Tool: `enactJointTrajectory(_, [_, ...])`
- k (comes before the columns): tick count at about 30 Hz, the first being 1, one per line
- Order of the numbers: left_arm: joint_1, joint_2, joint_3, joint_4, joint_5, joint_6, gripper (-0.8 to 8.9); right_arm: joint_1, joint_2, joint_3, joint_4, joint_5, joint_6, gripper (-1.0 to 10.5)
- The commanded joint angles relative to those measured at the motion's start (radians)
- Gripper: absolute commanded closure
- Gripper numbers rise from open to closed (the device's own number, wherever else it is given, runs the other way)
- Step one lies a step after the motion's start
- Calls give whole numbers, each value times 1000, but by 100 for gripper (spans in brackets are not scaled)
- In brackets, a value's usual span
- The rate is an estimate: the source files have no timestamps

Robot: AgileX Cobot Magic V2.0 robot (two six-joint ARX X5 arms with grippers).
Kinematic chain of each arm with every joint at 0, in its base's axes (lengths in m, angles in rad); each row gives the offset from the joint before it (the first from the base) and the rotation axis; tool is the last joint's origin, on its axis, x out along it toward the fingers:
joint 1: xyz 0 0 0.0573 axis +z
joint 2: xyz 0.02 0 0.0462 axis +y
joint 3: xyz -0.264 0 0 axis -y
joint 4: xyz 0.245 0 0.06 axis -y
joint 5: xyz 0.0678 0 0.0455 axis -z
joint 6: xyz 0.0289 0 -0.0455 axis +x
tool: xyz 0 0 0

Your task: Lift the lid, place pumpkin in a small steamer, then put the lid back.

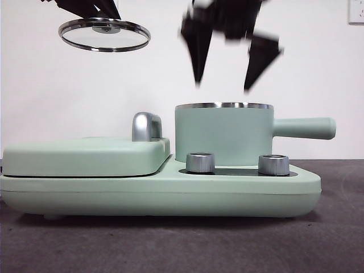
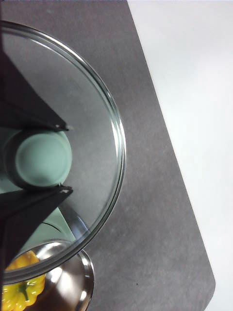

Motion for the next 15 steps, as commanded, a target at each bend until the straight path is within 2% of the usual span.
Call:
enactJointTrajectory(1, [-9, 2, 33, 25, 2, 0, 799, 9, -40, 24, -13, 0, -27, 392])
enactJointTrajectory(5, [-19, 2, 33, 24, 2, 0, 799, 9, -136, 24, -80, 6, -38, 393])
enactJointTrajectory(10, [-50, 3, 33, 23, 2, 0, 799, 10, -272, -5, -86, -3, -38, 393])
enactJointTrajectory(15, [-104, 3, 33, 20, 2, 0, 799, 26, -417, -108, -86, -2, -38, 394])
